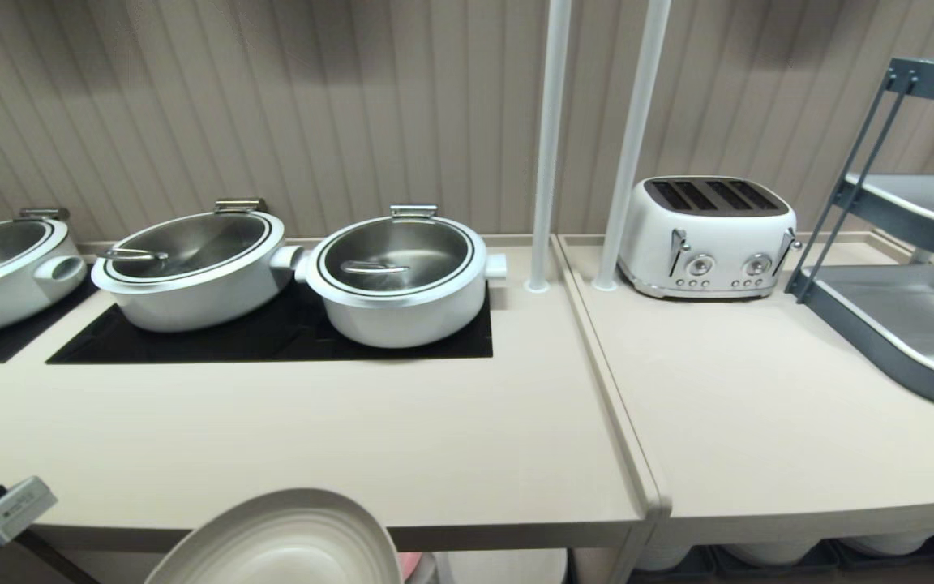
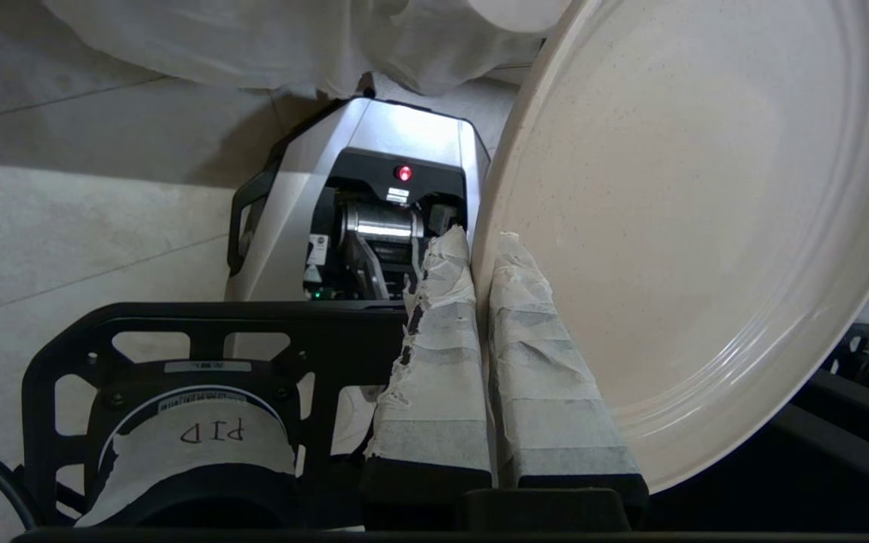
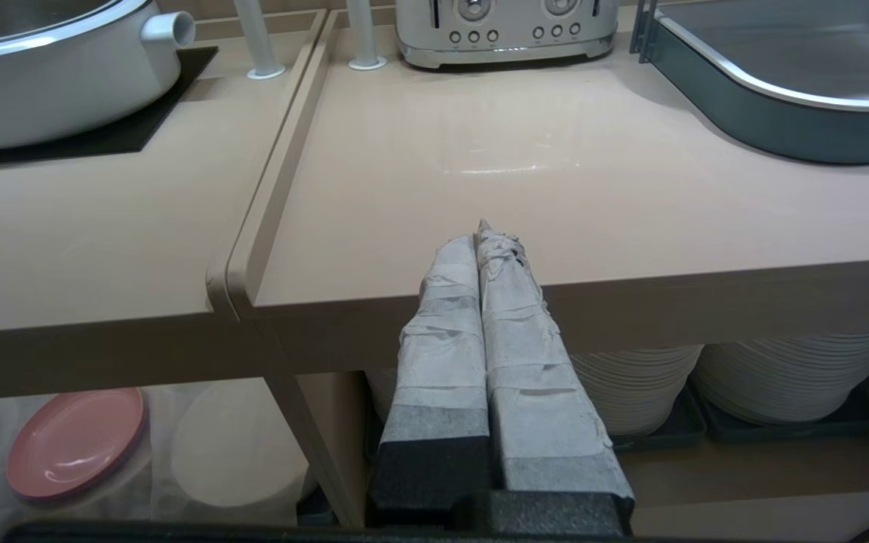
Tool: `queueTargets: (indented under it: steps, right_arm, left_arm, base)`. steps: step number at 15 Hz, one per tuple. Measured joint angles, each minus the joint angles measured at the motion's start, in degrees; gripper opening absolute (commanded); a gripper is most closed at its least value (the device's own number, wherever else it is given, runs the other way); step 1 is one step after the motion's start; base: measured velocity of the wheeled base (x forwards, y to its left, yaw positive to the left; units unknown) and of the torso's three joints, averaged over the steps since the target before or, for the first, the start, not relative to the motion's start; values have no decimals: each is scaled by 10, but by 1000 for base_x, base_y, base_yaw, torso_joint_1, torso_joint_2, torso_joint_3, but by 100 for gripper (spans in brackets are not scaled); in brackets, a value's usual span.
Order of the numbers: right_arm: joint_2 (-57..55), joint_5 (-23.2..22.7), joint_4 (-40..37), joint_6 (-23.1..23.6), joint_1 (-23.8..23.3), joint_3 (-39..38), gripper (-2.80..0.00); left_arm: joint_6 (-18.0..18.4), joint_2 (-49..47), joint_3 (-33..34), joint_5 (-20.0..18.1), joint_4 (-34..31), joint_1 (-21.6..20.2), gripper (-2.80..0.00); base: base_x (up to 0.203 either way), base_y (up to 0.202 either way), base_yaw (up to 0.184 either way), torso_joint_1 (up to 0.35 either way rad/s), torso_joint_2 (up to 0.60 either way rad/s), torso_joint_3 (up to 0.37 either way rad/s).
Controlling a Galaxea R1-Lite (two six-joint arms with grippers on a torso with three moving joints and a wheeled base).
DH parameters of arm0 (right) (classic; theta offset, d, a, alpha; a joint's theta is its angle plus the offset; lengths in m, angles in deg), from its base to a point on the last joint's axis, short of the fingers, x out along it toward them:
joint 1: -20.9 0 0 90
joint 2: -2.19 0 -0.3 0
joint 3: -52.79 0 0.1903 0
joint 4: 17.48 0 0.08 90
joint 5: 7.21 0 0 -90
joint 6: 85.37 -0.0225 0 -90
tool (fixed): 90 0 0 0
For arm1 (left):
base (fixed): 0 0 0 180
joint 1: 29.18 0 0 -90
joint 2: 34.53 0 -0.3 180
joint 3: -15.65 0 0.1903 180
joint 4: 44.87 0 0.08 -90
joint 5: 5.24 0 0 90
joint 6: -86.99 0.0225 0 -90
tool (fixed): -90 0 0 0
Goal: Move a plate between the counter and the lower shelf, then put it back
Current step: Put the plate in the cupboard
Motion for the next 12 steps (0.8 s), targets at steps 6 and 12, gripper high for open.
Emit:
queueTargets:
  steps: [6,12]
  right_arm:
    - [0,0,0,0,0,0,-280]
    - [0,0,0,0,0,0,-280]
  left_arm:
    - [0,0,-5,4,1,9,-280]
    - [0,1,-5,5,1,18,-280]
  base:
    - [0,0,0,0,0,0]
    - [0,0,0,0,0,0]
